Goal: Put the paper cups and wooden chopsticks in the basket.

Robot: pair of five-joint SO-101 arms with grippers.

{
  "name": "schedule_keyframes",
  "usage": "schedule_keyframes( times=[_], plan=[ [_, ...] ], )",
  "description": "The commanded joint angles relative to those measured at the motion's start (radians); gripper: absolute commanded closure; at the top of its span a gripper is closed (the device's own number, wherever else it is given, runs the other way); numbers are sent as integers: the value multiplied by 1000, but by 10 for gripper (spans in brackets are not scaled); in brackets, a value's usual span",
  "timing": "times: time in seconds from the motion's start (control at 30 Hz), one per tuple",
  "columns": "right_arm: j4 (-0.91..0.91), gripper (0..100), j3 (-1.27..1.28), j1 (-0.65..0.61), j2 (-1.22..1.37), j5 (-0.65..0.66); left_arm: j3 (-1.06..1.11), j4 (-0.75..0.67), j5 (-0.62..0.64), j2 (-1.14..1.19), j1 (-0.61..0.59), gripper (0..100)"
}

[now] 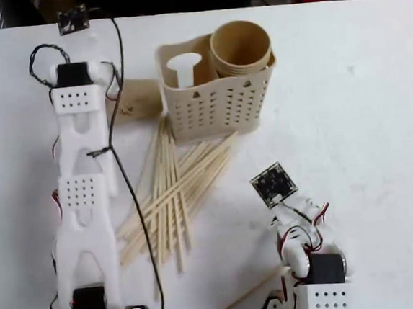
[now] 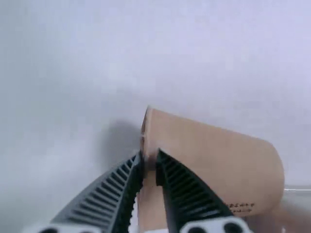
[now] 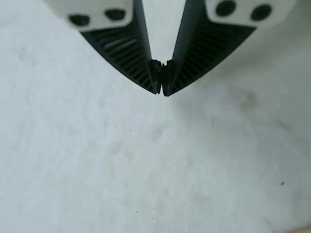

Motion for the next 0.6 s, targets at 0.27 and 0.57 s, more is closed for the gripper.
schedule_keyframes(
  times=[0.27,0.57],
  plan=[
    [4,981,8,-5,-13,11,-3,138,-84,-15,-232,979],
    [4,981,8,-7,-13,11,8,141,-126,-298,-371,977]
  ],
)
